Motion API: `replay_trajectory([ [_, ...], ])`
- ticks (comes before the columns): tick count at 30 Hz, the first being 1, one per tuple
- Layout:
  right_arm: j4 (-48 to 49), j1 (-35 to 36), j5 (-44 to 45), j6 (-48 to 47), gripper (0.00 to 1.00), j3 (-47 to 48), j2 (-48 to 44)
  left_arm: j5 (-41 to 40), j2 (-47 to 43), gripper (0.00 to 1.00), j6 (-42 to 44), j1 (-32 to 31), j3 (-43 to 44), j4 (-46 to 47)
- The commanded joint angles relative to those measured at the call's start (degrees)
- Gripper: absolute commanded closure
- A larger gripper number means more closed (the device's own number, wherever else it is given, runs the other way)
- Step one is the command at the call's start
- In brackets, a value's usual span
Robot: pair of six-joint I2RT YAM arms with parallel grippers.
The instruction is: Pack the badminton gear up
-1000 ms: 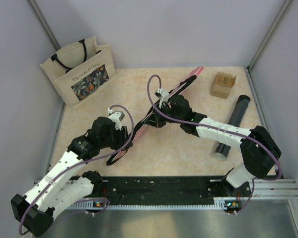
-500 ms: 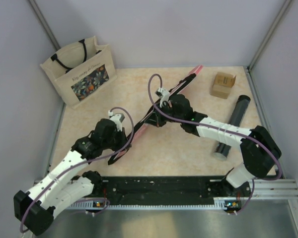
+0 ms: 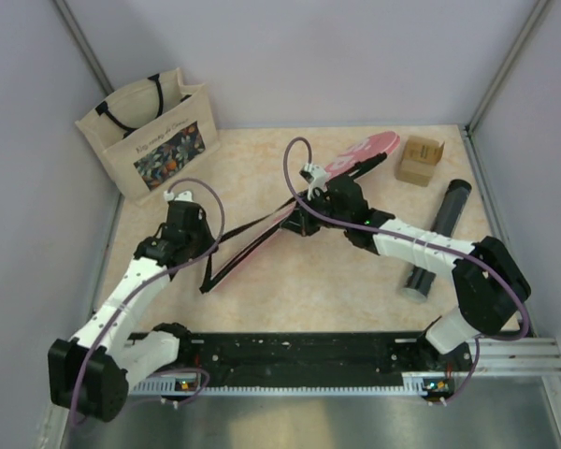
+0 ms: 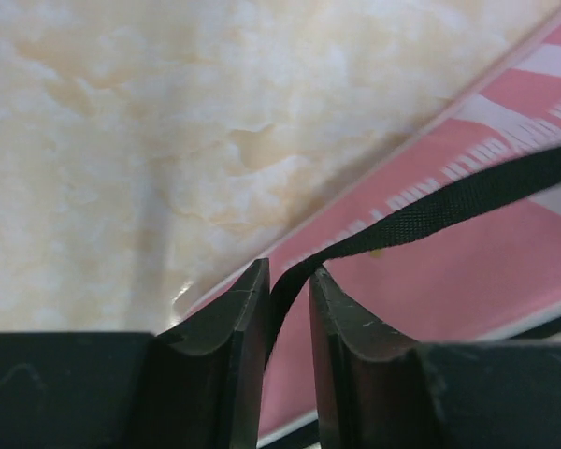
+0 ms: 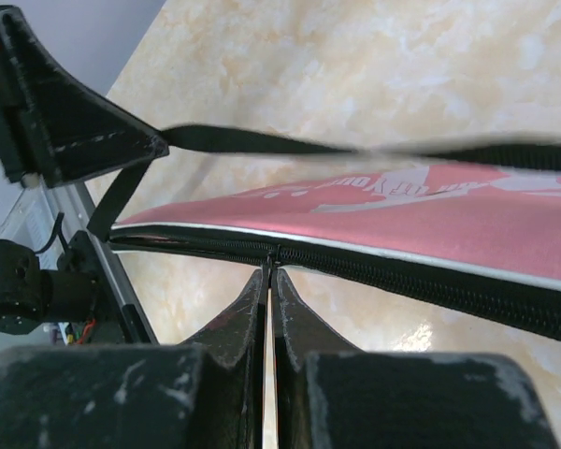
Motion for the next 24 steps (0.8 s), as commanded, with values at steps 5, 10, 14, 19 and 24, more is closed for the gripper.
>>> replay_trajectory([
  [5, 1.87, -2.85, 0.93, -1.94, 1.00, 2.50, -3.00, -2.37, -2.80, 0.46, -2.59, 8.30, 0.96, 0.46],
  [10, 0.72, -3.90, 1.19, -2.21, 1.00, 4.17, -2.82, 0.09, -8.69, 0.41, -10.57, 8.84, 3.42, -6.82],
  [14, 0.46, -4.08, 1.28, -2.29, 1.00, 5.58, -1.94, 2.72, -12.74, 0.34, -21.21, 8.84, 1.76, -12.64],
  [19, -0.25, -4.08, 0.75, -2.38, 1.00, 7.25, -0.45, 3.43, -13.54, 0.34, -33.25, 8.92, -0.01, -19.30],
  [24, -0.51, -4.25, 0.93, -2.03, 1.00, 8.48, 0.17, 7.71, -10.38, 0.32, -37.13, 8.92, 0.44, -25.21],
])
